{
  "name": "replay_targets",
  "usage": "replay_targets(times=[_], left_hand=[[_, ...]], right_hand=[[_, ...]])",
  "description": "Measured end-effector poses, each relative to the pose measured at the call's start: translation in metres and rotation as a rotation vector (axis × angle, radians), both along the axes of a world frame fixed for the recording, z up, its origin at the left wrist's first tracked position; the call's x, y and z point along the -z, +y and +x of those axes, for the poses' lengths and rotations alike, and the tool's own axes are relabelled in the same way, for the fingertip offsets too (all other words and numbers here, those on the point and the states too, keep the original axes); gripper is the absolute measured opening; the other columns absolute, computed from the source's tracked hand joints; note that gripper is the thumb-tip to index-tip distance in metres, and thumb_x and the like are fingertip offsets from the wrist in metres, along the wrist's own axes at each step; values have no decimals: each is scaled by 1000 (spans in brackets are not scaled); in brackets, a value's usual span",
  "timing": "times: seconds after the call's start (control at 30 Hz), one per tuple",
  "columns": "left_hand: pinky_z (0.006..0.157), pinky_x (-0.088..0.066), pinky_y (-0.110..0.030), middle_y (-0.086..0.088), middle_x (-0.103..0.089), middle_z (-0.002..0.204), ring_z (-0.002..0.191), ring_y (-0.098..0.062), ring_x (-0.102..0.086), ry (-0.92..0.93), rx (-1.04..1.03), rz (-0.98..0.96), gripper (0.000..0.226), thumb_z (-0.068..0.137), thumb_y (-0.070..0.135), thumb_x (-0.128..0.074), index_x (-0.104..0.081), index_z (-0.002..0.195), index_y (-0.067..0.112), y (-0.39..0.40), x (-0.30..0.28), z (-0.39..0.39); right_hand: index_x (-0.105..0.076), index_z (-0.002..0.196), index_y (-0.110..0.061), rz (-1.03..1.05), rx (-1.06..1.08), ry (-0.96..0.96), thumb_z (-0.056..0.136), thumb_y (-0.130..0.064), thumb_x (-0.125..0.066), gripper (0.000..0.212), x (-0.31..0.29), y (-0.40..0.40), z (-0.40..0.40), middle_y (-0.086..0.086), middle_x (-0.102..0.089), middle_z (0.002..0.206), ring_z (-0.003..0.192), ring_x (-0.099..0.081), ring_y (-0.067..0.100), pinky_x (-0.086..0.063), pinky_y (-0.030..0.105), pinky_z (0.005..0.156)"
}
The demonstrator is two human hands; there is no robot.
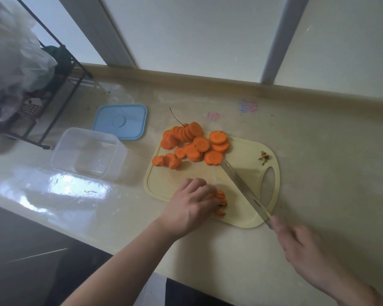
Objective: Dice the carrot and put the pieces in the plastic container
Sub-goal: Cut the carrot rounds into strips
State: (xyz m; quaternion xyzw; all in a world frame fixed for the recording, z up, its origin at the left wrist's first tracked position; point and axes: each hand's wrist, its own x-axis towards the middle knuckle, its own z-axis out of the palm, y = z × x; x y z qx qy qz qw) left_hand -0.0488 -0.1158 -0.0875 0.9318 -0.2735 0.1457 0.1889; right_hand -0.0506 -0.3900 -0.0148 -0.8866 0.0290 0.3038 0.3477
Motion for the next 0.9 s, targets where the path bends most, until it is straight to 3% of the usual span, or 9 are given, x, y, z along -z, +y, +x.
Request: replay_targets(times=[0.13,0.23,0.5,0.7,0.8,0.9], left_hand=[[78,-45,-37,-2,-68,105,93,-28,-58,-17,38,30,20,103,23,-57,-76,101,19,0,-2,1],[78,-47,-39,-2,-67,105,93,-29,-59,0,62,65,22,105,24,-53,-74,103,18,0,-2,1],[76,-42,-40,-3,-63,98,89,-28,-57,4,62,180,13,96,11,-61,-70,105,13,-3,-8,-1],[71,-39,-40,-2,-58,83,78,-27,-54,55,87,259,31,103,10,-41,-70,92,11,-4,-19,1],[68,-38,-39,-1,-55,76,72,-26,-49,44,111,274,26,98,8,-51,-67,79,13,-8,-24,7],[66,-38,-38,-1,-51,70,68,-25,-47,33,159,296,24,91,5,-62,-60,69,16,-9,-28,13]], right_hand=[[-35,53,-16,15,0,-15,68,-85,-23,72,2,-1,-2,-4,-33,44,42,-32,9,-33,33,49],[-35,52,-19,19,7,-9,79,-84,-25,71,0,0,-3,-4,-31,44,43,-30,10,-32,33,50],[-33,53,-17,14,5,-4,78,-70,-29,58,-5,0,-4,-3,-34,45,42,-33,10,-34,33,51],[-37,52,-19,25,-5,-18,80,-68,-30,57,-3,-1,-7,-5,-31,43,42,-31,9,-32,32,51],[-38,52,-20,30,-15,-32,85,-75,-23,65,-1,-2,-8,-4,-32,43,41,-32,8,-34,32,50],[-39,53,-20,31,-27,-60,73,-82,-22,67,0,-3,-9,-4,-32,42,40,-31,7,-30,27,46]])
